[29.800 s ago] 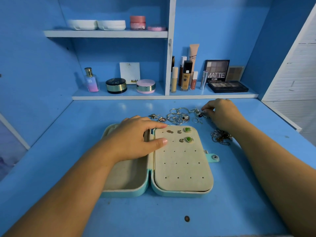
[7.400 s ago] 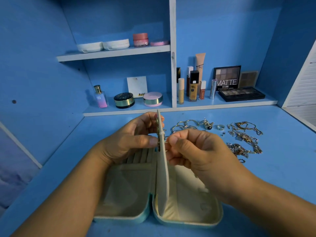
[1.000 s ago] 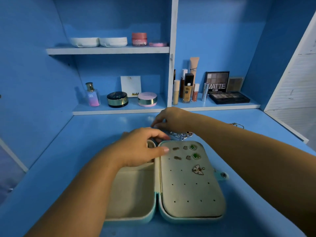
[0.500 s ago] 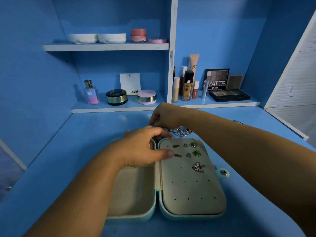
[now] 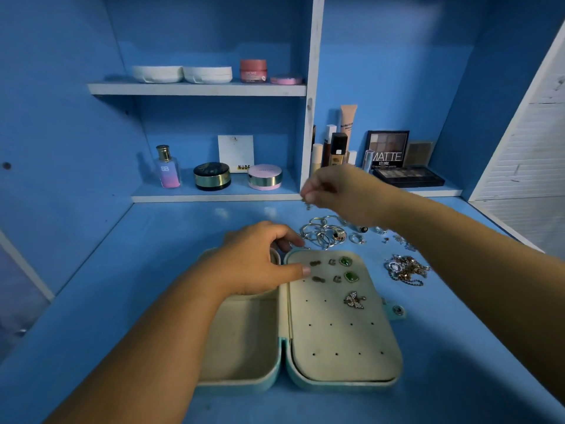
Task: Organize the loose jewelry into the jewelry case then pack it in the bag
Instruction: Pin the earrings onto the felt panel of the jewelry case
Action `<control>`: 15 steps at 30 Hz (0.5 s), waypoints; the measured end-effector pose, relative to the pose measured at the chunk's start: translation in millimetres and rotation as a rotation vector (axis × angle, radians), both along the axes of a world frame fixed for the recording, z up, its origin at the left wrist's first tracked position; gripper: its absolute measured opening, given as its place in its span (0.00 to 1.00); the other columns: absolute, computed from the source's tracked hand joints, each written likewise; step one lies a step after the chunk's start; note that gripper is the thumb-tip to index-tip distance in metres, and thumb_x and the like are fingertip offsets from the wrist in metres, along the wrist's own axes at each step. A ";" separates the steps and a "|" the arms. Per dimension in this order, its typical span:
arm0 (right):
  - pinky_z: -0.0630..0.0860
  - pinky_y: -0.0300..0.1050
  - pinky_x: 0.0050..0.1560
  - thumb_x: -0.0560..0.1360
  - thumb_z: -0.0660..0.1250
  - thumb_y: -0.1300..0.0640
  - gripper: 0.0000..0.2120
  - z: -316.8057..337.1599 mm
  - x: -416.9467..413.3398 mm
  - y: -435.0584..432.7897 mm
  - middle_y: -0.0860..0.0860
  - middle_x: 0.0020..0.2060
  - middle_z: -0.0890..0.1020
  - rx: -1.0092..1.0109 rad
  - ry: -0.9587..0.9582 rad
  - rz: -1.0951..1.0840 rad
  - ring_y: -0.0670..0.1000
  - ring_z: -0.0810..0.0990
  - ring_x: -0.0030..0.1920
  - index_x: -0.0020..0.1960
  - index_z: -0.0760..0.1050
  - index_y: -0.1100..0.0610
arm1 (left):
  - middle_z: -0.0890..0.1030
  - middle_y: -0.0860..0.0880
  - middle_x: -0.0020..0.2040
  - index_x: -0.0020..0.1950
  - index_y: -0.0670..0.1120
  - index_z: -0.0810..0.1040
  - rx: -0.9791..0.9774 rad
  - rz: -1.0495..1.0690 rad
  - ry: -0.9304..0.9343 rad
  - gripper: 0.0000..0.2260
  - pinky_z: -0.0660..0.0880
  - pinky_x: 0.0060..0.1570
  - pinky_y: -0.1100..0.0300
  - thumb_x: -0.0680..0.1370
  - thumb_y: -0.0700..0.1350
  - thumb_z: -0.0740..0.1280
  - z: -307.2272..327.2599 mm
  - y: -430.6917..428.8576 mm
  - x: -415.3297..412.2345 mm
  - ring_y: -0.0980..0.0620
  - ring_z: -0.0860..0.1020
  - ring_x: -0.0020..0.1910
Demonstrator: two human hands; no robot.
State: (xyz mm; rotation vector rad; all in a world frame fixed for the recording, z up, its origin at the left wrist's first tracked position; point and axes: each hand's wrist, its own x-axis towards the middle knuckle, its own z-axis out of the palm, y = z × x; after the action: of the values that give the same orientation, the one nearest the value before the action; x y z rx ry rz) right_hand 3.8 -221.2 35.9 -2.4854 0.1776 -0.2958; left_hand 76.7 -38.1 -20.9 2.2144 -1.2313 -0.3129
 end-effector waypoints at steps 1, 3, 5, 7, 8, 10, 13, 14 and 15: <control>0.72 0.30 0.35 0.78 0.65 0.57 0.05 0.7 -13.9 -0.4 0.48 0.39 0.81 0.082 -0.014 -0.018 0.40 0.76 0.34 0.45 0.77 0.49 | 0.78 0.61 0.48 0.48 0.66 0.76 -0.052 0.022 -0.028 0.20 0.76 0.55 0.53 0.59 0.71 0.68 -0.1 -0.8 -0.4 0.62 0.77 0.49; 0.73 0.33 0.35 0.77 0.67 0.58 0.03 -3.5 -38.4 1.3 0.51 0.37 0.82 0.231 -0.017 -0.046 0.43 0.77 0.35 0.45 0.78 0.51 | 0.77 0.60 0.46 0.45 0.64 0.75 -0.152 0.052 -0.067 0.14 0.76 0.51 0.56 0.64 0.65 0.73 0.7 -2.4 -2.8 0.62 0.76 0.47; 0.73 0.33 0.35 0.76 0.67 0.60 0.03 -14.2 -55.3 5.8 0.49 0.34 0.82 0.327 -0.042 -0.066 0.43 0.77 0.34 0.46 0.79 0.53 | 0.76 0.59 0.45 0.46 0.63 0.77 -0.232 0.038 -0.072 0.11 0.74 0.45 0.63 0.68 0.58 0.75 2.6 -3.8 -7.9 0.62 0.75 0.48; 0.73 0.33 0.35 0.76 0.68 0.61 0.03 -27.3 -64.7 10.9 0.48 0.32 0.82 0.439 -0.111 -0.085 0.42 0.78 0.33 0.45 0.79 0.54 | 0.77 0.58 0.46 0.49 0.60 0.79 -0.247 -0.001 -0.059 0.10 0.70 0.41 0.70 0.70 0.55 0.75 4.5 -5.8 -14.4 0.62 0.75 0.49; 0.74 0.36 0.36 0.75 0.68 0.62 0.03 -34.1 -67.3 12.3 0.48 0.32 0.82 0.511 -0.151 -0.092 0.44 0.78 0.33 0.45 0.78 0.55 | 0.77 0.57 0.47 0.50 0.57 0.81 -0.248 -0.018 -0.043 0.10 0.69 0.40 0.71 0.71 0.54 0.75 4.9 -7.1 -17.4 0.62 0.76 0.49; 0.73 0.45 0.38 0.74 0.68 0.62 0.03 -43.7 -70.7 14.9 0.50 0.32 0.81 0.615 -0.224 -0.104 0.49 0.77 0.33 0.44 0.78 0.55 | 0.78 0.55 0.48 0.51 0.55 0.82 -0.234 -0.034 -0.023 0.10 0.69 0.40 0.73 0.72 0.53 0.75 6.2 -8.1 -21.5 0.62 0.77 0.49; 0.72 0.52 0.41 0.72 0.69 0.62 0.03 -50.9 -72.2 15.4 0.51 0.33 0.83 0.646 -0.313 -0.081 0.55 0.75 0.35 0.44 0.78 0.55 | 0.78 0.55 0.47 0.50 0.54 0.83 -0.194 -0.035 -0.014 0.09 0.68 0.38 0.72 0.72 0.54 0.73 9.5 -8.3 -26.3 0.67 0.76 0.40; 0.74 0.52 0.42 0.72 0.69 0.61 0.04 -52.4 -72.2 15.8 0.51 0.35 0.84 0.624 -0.328 -0.065 0.56 0.77 0.36 0.44 0.78 0.54 | 0.78 0.55 0.47 0.49 0.53 0.83 -0.200 -0.033 0.004 0.08 0.66 0.35 0.74 0.72 0.53 0.73 10.6 -8.4 -28.4 0.69 0.74 0.36; 0.76 0.51 0.44 0.72 0.70 0.61 0.04 -53.8 -72.2 16.3 0.52 0.36 0.84 0.595 -0.336 -0.051 0.57 0.79 0.37 0.44 0.78 0.53 | 0.78 0.54 0.47 0.49 0.53 0.83 -0.209 -0.033 0.016 0.08 0.66 0.34 0.75 0.73 0.52 0.73 11.6 -8.4 -30.8 0.70 0.73 0.33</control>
State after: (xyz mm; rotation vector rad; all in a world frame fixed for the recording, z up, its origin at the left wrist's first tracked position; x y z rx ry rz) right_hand -68.4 -204.8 -17.9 -1.8169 0.1607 -0.5823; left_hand 45.9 -46.5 -9.3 2.0120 -1.2343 -0.2047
